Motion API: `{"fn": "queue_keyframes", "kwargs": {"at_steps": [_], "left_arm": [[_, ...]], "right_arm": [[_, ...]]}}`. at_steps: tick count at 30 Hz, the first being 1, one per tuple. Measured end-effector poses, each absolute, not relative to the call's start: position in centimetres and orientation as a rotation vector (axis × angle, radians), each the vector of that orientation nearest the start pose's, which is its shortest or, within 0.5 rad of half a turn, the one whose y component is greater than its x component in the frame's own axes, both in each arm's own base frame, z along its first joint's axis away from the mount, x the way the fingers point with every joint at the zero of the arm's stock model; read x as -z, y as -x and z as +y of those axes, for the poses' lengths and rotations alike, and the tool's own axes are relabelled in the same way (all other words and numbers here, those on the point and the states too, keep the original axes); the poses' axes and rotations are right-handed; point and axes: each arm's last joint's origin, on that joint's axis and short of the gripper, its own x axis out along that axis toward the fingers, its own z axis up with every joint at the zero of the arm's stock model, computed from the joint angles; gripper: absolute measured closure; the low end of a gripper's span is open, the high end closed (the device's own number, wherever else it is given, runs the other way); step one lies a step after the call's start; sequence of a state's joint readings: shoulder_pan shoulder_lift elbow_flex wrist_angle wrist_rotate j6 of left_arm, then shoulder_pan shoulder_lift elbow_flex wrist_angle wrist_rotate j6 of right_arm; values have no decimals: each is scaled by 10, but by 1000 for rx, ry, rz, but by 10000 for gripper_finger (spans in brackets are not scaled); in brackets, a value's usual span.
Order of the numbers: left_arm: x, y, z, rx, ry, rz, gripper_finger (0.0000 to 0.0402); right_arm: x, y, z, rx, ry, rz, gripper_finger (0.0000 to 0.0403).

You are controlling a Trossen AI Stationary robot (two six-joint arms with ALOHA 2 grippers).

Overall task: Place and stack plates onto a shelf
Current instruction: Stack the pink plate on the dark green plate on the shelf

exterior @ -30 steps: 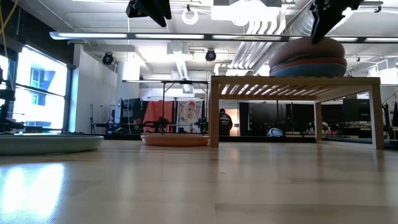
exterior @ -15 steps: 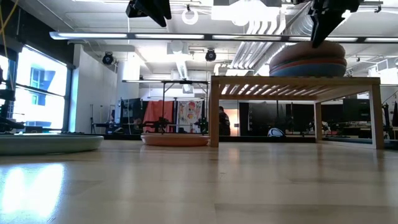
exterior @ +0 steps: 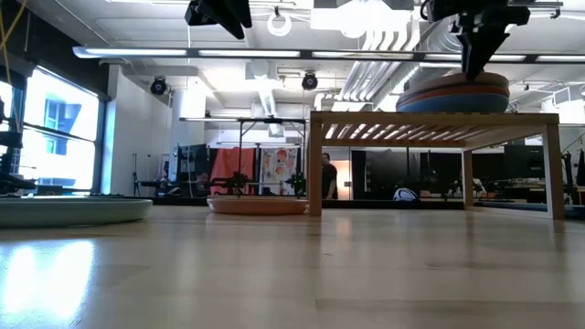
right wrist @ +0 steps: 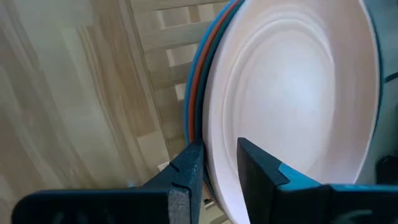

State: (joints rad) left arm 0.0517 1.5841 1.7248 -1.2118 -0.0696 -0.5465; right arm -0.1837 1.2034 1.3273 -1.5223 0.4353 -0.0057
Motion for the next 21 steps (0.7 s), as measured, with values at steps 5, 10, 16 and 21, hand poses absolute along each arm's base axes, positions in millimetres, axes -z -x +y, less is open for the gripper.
{"fn": "queue_keyframes", "kwargs": {"at_steps": [5, 10, 16, 21], "left_arm": [[-376, -303, 18, -400, 482, 1017, 300], [-376, -303, 18, -400, 482, 1017, 300], [-376, -303, 18, -400, 482, 1017, 300], [-376, -303, 18, -400, 482, 1017, 300]], "right_arm": [[-346, -170, -43, 500, 112, 1418, 329], [-346, -170, -42, 477, 76, 1417, 329], [-346, -170, -41, 471, 30, 1411, 329], [-346, -170, -42, 511, 90, 1413, 329]]}}
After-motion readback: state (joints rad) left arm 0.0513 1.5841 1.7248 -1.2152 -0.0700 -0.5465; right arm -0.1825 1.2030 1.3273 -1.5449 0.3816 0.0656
